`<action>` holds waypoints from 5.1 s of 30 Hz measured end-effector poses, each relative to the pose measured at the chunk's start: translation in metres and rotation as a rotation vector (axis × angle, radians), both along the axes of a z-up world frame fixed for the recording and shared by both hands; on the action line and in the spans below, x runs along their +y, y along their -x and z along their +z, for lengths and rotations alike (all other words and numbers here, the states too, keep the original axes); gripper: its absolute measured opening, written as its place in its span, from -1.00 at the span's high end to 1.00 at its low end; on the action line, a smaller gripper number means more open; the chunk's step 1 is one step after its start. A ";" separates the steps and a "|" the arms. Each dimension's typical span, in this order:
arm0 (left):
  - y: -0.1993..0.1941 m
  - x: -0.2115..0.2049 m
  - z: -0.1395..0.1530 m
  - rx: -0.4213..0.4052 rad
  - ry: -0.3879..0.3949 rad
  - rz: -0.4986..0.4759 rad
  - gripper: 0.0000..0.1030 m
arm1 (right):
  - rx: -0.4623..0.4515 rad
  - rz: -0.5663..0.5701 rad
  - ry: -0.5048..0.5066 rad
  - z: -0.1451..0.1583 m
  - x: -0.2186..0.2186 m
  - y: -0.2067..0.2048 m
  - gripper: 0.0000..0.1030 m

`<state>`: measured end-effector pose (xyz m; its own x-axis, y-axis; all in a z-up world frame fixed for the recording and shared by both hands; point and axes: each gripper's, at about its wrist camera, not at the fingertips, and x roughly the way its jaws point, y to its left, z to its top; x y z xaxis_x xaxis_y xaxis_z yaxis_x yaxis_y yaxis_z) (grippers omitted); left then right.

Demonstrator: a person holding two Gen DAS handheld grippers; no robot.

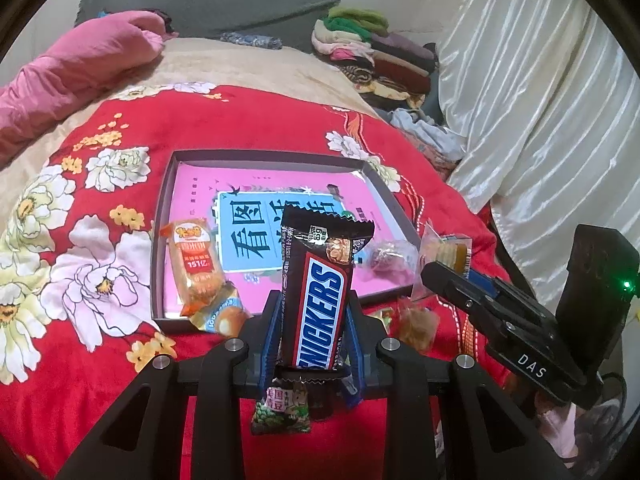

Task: Organize snacks
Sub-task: 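Carry the Snickers bar and barcode cake packet over the dark tray with both tools, then open both tools to drop the Snickers bar and cake packet into the tray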

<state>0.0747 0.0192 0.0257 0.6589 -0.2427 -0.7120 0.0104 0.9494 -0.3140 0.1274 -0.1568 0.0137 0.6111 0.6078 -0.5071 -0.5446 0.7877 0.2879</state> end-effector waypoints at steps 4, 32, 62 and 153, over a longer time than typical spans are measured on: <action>-0.004 0.002 0.000 -0.006 0.006 0.007 0.42 | 0.003 0.002 -0.002 -0.001 0.003 -0.005 0.36; -0.033 0.003 -0.013 0.024 -0.020 0.034 0.42 | 0.004 0.031 0.007 -0.007 0.019 -0.034 0.36; -0.069 -0.004 -0.040 0.085 -0.044 0.039 0.42 | 0.039 0.048 0.038 -0.019 0.031 -0.053 0.36; -0.092 -0.020 -0.059 0.193 -0.091 -0.007 0.29 | 0.197 -0.015 0.141 -0.050 0.029 -0.067 0.36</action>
<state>0.1671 -0.0008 -0.0333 0.5070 -0.1754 -0.8439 -0.0351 0.9741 -0.2236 0.1942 -0.1281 -0.0366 0.5002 0.5146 -0.6964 -0.4768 0.8350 0.2745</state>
